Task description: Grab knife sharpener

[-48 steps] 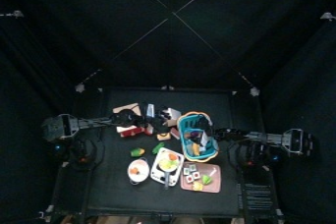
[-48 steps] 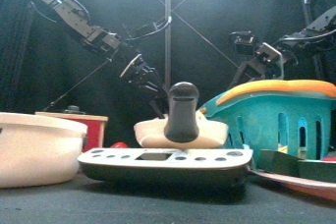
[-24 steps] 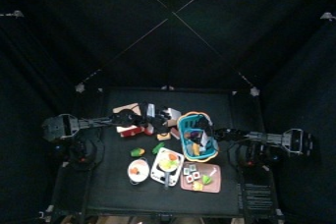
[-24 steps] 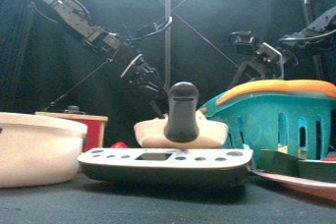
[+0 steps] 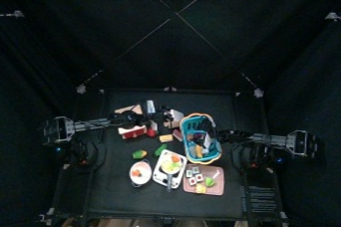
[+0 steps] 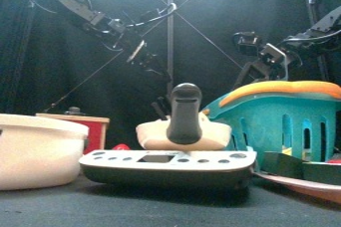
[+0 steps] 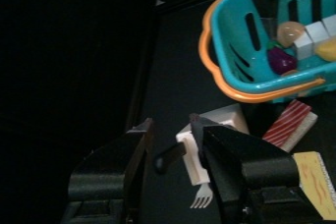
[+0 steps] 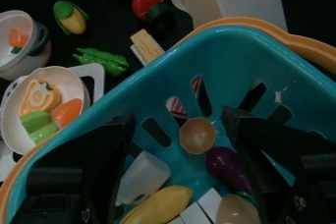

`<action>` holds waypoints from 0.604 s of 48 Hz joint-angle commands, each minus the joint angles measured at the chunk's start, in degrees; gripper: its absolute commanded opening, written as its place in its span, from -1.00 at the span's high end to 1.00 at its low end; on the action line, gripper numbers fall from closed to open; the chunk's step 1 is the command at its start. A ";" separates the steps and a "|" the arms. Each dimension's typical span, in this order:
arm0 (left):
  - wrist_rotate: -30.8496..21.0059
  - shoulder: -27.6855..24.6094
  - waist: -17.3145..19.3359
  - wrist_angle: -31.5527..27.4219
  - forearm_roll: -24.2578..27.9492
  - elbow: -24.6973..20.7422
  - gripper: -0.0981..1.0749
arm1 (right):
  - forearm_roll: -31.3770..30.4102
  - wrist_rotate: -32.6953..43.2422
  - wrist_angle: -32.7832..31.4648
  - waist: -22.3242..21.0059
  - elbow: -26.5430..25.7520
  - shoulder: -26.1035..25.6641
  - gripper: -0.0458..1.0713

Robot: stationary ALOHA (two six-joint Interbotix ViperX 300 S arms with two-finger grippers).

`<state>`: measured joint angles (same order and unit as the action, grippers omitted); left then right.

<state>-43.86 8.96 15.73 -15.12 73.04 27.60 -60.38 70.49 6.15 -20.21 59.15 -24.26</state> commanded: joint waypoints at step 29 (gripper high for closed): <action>50.19 -4.22 -5.89 -15.64 -45.00 -10.72 -0.48 | 0.00 -0.09 0.18 0.18 -1.93 -0.18 -0.87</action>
<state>3.52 4.31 8.79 -33.49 32.61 17.49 -60.38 70.49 6.24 -20.13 58.62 -23.99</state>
